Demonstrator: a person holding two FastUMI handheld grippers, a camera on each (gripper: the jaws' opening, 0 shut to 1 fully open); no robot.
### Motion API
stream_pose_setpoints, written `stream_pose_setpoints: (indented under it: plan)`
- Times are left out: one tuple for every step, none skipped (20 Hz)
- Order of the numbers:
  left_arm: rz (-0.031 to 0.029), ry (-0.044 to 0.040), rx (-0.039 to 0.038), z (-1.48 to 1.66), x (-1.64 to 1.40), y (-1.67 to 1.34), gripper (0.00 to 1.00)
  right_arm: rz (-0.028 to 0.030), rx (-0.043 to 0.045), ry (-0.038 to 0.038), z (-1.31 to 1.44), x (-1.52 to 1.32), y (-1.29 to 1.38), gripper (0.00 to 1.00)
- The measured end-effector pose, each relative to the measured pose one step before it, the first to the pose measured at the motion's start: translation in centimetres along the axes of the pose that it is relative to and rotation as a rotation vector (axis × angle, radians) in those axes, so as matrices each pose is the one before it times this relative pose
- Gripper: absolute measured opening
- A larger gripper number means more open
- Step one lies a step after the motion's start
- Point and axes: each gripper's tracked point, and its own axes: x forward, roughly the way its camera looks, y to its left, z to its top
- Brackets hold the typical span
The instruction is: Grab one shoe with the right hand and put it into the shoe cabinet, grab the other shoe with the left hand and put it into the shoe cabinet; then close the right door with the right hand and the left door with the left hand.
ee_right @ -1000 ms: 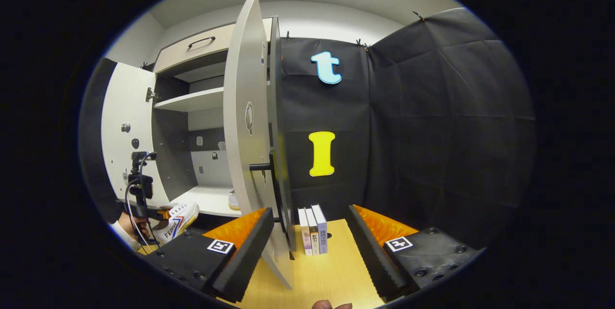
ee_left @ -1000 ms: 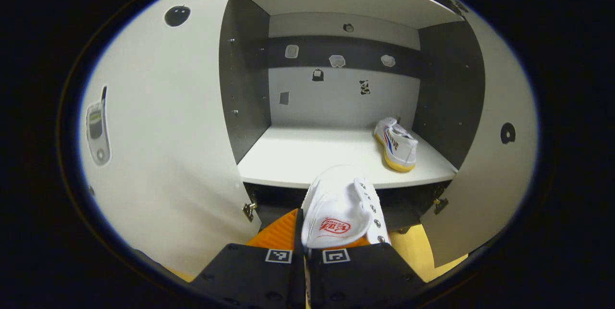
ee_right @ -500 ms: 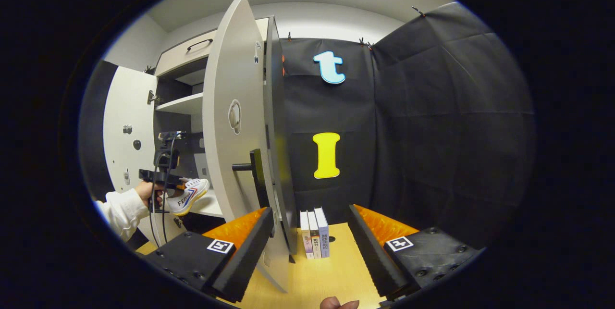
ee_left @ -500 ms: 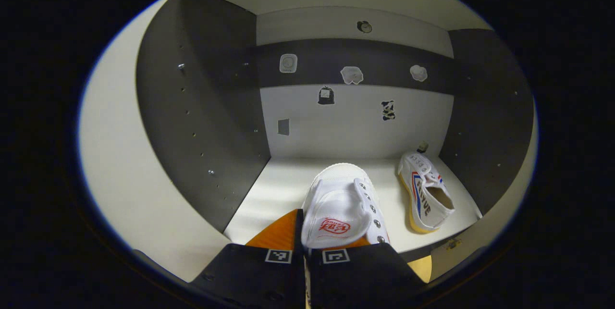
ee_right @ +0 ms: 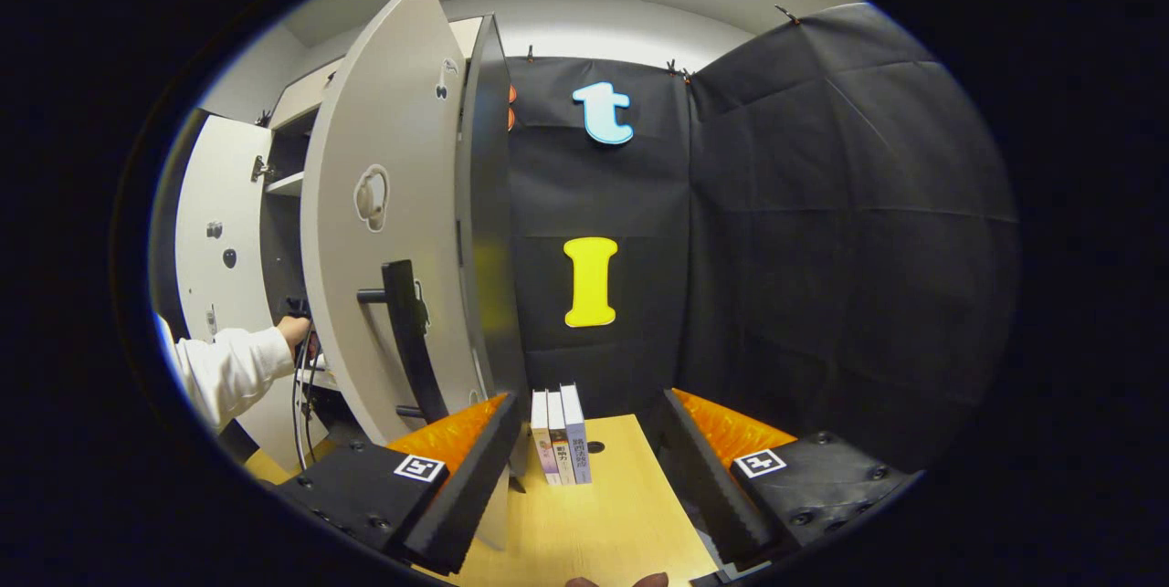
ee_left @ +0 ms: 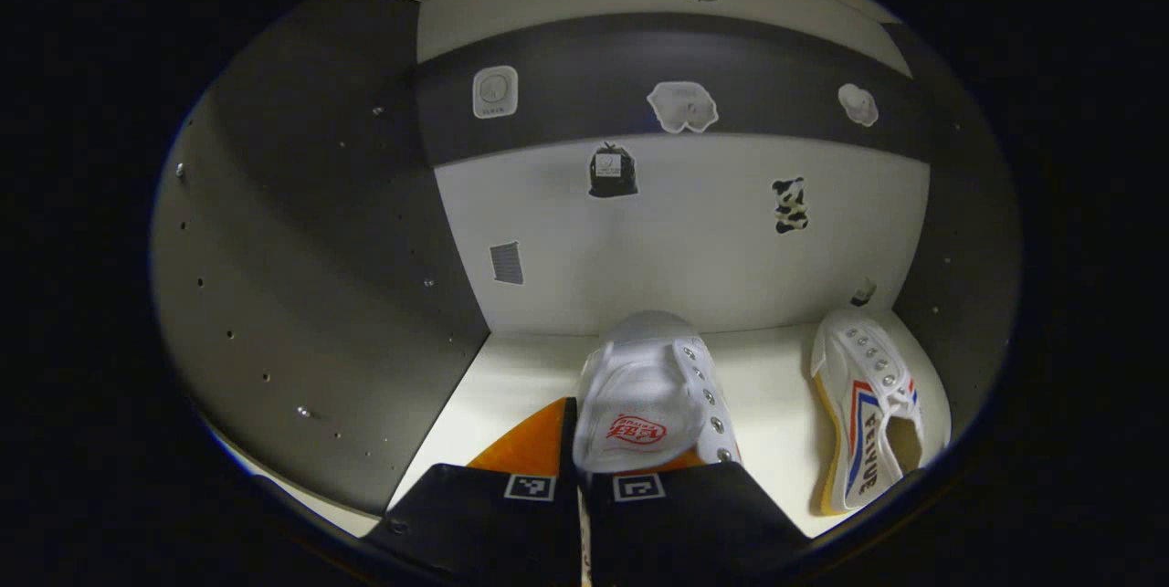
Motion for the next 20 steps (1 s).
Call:
stream_pose_setpoints:
  plan:
    - [-0.00064, 0.01302, 0.01148, -0.349, 0.637, -0.187, 0.08, -0.00219, 0.00060, -0.00318, 0.109, 0.121, -0.100, 0.99]
    - [-0.00028, 0.01633, 0.00766, -0.393, 0.534, -0.104, 0.08, -0.00215, -0.00241, -0.00671, 0.031, 0.098, -0.083, 0.99]
    - [0.00054, 0.01200, 0.00004, -0.382, 0.480, -0.080, 0.08, -0.00381, -0.00585, -0.00419, 0.067, 0.128, -0.128, 0.99]
    - [0.00163, 0.01003, -0.00017, -0.315, 0.396, 0.015, 0.08, -0.00448, -0.00518, -0.00212, -0.038, 0.117, -0.143, 0.99]
    - [-0.00198, 0.00295, -0.00122, 0.000, 0.196, -0.114, 0.08, -0.00454, 0.00059, 0.00072, -0.055, 0.094, -0.028, 0.99]
    - [0.00114, -0.00004, 0.00859, -0.045, 0.126, 0.012, 0.08, -0.00022, 0.00475, 0.00550, -0.122, 0.089, 0.049, 0.99]
    - [-0.00092, 0.00603, 0.01399, -0.027, 0.006, -0.119, 0.09, -0.00197, 0.00705, 0.00401, -0.129, 0.096, 0.069, 0.99]
    - [-0.00932, 0.00395, 0.01443, -0.010, -0.195, -0.284, 0.11, 0.00085, 0.00345, 0.00042, -0.113, 0.116, 0.003, 0.99]
    - [-0.00581, -0.00071, 0.01408, 0.115, -0.157, -0.271, 0.15, 0.00178, -0.00332, 0.00016, -0.068, 0.148, 0.153, 0.99]
    - [0.00189, -0.00763, 0.01237, 0.181, -0.310, -0.027, 0.20, 0.00229, -0.00862, -0.00143, -0.032, 0.067, 0.178, 0.99]
    - [-0.00697, -0.00496, 0.01102, 0.119, -0.329, -0.186, 0.23, -0.00051, -0.00839, 0.00089, -0.021, 0.122, 0.164, 0.99]
    - [0.00624, -0.01097, 0.01193, 0.138, -0.543, 0.282, 0.33, 0.00185, -0.00121, 0.00017, 0.015, 0.060, 0.235, 0.99]
    - [0.00813, -0.01049, 0.00980, 0.201, -0.474, 0.172, 0.42, 0.00703, 0.00482, -0.00024, 0.057, -0.055, 0.327, 0.99]
    - [0.01380, -0.00841, 0.00331, 0.005, -0.377, 0.405, 0.56, 0.00580, 0.00479, 0.00013, 0.083, 0.007, 0.317, 0.99]
    - [-0.00051, -0.00881, -0.00575, -0.072, -0.706, 0.110, 0.62, 0.00613, 0.00229, -0.00357, 0.106, 0.021, 0.228, 0.99]
    - [-0.00145, -0.01250, -0.01430, -0.125, -0.554, 0.196, 0.74, 0.00676, -0.00270, -0.00176, 0.056, 0.027, 0.214, 0.99]
    - [-0.00518, -0.01403, -0.01424, -0.074, -0.743, 0.123, 0.78, 0.00667, -0.00142, 0.00025, 0.014, 0.120, 0.175, 0.99]
    - [-0.00690, -0.01175, -0.00938, -0.202, -0.813, 0.058, 0.83, 0.00874, 0.00148, 0.00133, 0.028, 0.024, 0.180, 0.99]
    - [-0.01384, -0.01196, -0.00881, -0.138, -0.850, -0.148, 0.84, 0.00851, 0.00471, -0.00019, 0.081, 0.044, 0.216, 0.99]
    - [-0.01294, -0.01379, -0.01073, -0.073, -1.030, -0.246, 0.90, 0.00935, 0.00706, -0.00048, 0.103, 0.222, 0.181, 0.99]
